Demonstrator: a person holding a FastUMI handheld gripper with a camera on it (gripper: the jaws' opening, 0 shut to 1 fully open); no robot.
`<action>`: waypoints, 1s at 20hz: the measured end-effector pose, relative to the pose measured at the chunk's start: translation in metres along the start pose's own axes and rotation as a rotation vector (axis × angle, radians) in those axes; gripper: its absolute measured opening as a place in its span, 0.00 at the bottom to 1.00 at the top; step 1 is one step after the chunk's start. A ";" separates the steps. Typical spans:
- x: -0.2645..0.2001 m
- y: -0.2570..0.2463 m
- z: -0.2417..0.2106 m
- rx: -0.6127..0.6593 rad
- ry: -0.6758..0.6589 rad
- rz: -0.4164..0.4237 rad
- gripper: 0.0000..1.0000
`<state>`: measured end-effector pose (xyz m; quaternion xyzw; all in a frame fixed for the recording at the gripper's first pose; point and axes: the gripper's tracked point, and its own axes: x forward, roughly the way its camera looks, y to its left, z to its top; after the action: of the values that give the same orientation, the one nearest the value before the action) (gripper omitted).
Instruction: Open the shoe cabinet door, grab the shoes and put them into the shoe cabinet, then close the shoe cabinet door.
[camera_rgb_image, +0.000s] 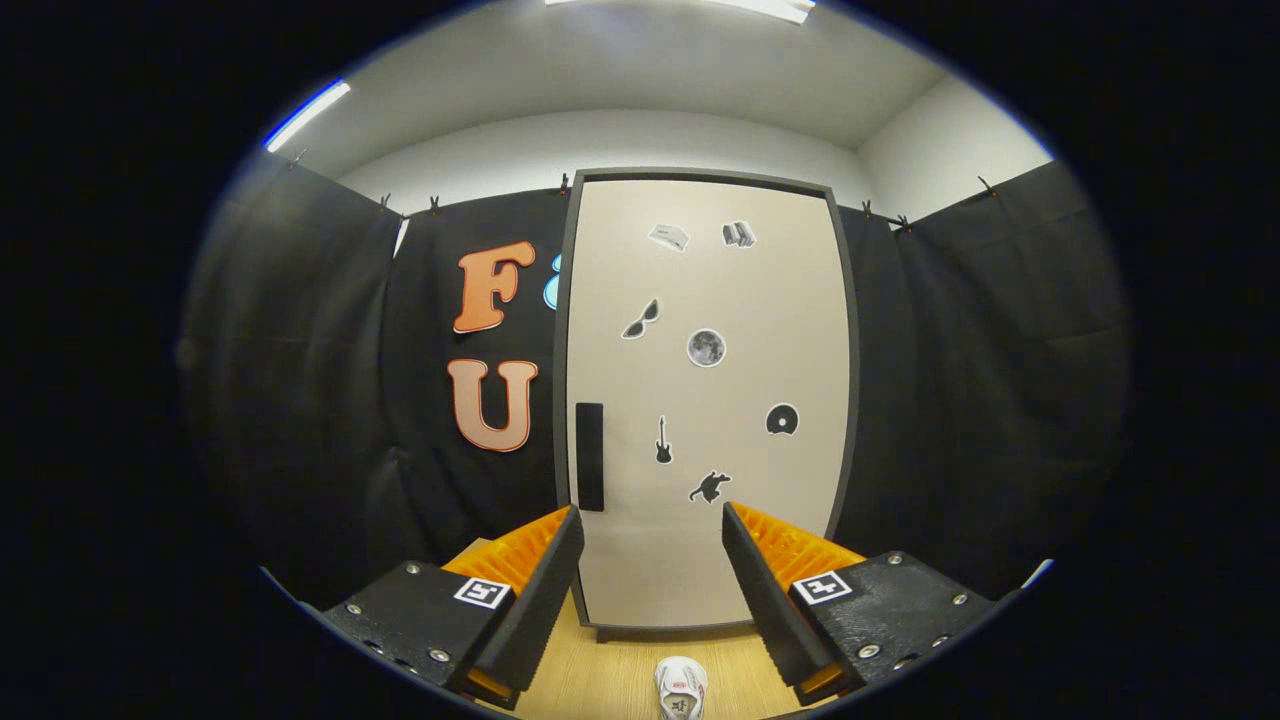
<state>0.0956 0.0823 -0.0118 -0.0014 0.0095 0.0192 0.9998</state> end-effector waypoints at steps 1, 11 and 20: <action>0.008 0.004 -0.002 0.002 0.001 0.011 0.87; 0.124 0.056 -0.028 -0.042 0.004 0.078 0.84; 0.189 0.067 -0.053 -0.044 0.054 0.032 0.83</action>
<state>0.2807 0.1567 -0.0689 -0.0238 0.0362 0.0356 0.9984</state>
